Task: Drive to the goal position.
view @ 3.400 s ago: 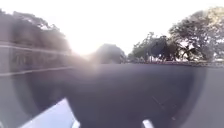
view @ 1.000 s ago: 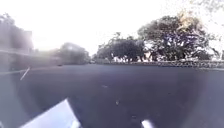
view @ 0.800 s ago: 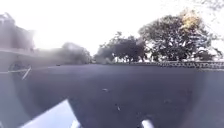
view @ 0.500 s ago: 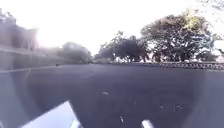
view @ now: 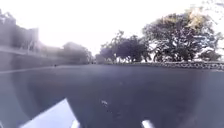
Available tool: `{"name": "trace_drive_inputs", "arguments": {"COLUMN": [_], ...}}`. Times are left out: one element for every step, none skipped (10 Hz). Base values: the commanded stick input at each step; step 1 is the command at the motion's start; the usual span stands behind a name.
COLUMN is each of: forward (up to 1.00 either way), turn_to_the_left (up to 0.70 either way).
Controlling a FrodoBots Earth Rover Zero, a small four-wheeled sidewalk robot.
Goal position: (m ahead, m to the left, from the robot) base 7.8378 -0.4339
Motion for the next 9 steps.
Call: {"name": "trace_drive_inputs", "arguments": {"forward": [0.85, 0.85, 0.85, 0.85, 0.85, 0.85, 0.85, 0.85, 0.85], "turn_to_the_left": [0.0, 0.0, 0.0, 0.0, 0.0, 0.0, 0.0, 0.0, 0.0]}}
